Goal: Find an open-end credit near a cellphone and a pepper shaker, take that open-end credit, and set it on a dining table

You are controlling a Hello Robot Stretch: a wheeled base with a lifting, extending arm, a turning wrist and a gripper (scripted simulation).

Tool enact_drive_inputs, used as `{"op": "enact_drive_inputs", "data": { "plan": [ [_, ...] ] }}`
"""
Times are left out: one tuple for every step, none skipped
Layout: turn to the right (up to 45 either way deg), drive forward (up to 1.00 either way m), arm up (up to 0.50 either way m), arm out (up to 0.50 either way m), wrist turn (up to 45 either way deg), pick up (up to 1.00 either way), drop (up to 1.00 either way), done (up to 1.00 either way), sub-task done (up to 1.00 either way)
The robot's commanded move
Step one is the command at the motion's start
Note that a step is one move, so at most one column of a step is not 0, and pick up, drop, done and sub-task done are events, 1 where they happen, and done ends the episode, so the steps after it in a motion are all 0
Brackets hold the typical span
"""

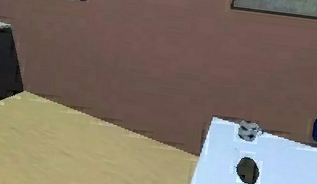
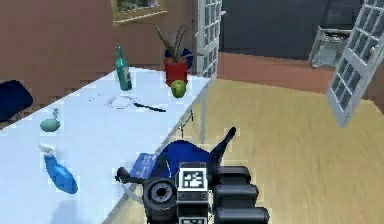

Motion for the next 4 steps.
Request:
{"op": "enact_drive_inputs", "data": {
  "plan": [
    [45.0,0.00,0.00,0.00,0.0,0.00,0.00,0.00,0.00],
    [12.0,0.00,0.00,0.00,0.0,0.00,0.00,0.00,0.00],
    [0.0,0.20,0.00,0.00,0.0,0.00,0.00,0.00,0.00],
    [-45.0,0.00,0.00,0.00,0.0,0.00,0.00,0.00,0.00]
  ]
}}
